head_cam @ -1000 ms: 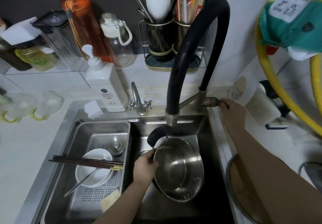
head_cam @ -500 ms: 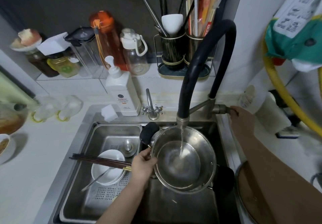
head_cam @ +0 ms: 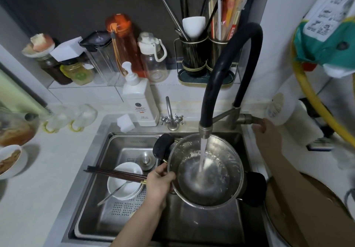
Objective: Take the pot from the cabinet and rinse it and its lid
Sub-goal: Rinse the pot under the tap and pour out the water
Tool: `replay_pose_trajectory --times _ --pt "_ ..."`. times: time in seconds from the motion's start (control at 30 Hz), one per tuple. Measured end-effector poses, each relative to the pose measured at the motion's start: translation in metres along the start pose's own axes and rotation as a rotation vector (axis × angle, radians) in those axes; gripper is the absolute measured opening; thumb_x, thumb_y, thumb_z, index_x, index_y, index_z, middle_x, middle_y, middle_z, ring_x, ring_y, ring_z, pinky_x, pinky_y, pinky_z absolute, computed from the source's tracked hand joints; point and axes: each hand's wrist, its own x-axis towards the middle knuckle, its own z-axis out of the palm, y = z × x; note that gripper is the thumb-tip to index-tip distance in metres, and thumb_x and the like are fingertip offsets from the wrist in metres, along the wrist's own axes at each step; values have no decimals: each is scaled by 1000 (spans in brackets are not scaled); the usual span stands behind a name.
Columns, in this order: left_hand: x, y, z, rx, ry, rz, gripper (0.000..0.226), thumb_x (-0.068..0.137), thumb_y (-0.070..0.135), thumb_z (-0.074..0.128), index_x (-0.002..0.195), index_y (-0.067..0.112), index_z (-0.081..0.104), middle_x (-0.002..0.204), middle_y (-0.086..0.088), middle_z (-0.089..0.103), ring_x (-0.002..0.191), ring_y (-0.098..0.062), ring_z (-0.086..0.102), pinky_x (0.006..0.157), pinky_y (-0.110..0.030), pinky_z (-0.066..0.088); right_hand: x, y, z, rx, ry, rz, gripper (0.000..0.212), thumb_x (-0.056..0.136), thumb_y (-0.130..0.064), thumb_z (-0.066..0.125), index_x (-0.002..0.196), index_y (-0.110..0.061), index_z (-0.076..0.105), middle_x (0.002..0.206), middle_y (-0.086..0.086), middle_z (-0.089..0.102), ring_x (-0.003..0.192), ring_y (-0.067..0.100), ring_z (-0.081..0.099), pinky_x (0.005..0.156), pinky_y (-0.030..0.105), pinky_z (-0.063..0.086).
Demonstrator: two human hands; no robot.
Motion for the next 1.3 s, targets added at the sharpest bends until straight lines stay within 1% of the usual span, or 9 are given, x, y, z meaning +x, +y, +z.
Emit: replay_pose_trajectory --times 0.2,0.37,0.57,0.73,0.83,0.9,1.0,1.1,1.3 --pt "-1 7 -16 -24 51 -23 32 78 -16 53 72 13 66 55 -5 49 40 -14 43 50 -27 45 -84 6 2 163 -327 198 35 88 -22 61 120 -10 58 115 13 65 110 30 59 98 41 45" --pt "-4 17 -38 40 22 -3 26 76 -15 54 78 9 63 53 -1 48 37 -10 40 51 -24 37 -155 6 12 317 -152 322 51 85 -17 65 132 -10 46 129 10 53 121 30 49 104 47 41" --pt "8 30 -70 82 -114 -75 23 70 -15 57 79 5 62 42 0 50 32 -11 41 36 -16 36 -177 -6 15 560 -137 411 12 85 -14 64 92 -23 67 113 17 64 103 35 60 95 53 49" --pt "12 39 -68 -24 -157 -102 22 77 -3 69 66 9 54 58 -8 64 54 -23 59 50 -25 48 -191 -24 1 701 -72 442 14 86 -4 61 97 -6 70 100 22 69 93 38 65 92 51 51" --pt "15 45 -66 -205 -147 -212 21 70 11 77 79 5 58 53 -7 65 39 -18 60 40 -25 51 -198 -26 -7 730 -48 444 17 86 -4 61 101 -3 69 101 23 69 96 39 65 94 54 49" --pt "23 46 -67 -204 -171 -208 47 65 27 79 101 5 57 45 -3 59 30 -14 48 33 -20 41 -202 -23 -13 736 -47 427 20 87 -5 60 105 -4 68 101 20 70 96 37 66 92 51 51" --pt "28 49 -72 -117 -230 -170 53 82 28 71 126 10 49 50 -6 57 30 -14 45 32 -18 36 -206 -17 -19 747 -50 426 22 87 -9 61 108 -7 67 102 14 71 94 29 67 83 38 54" --pt "22 56 -74 -8 -294 -124 36 88 22 63 110 -6 58 49 -6 60 34 -17 50 33 -19 40 -208 -6 -15 785 -21 513 27 82 -12 68 107 -2 66 101 20 70 90 33 67 75 37 55" --pt "14 81 -96 83 -188 -5 19 94 10 53 80 0 60 40 -5 61 31 -14 56 32 -19 46 -210 -10 9 860 -122 587 28 79 6 61 106 12 61 77 19 73 65 30 69 62 35 56"
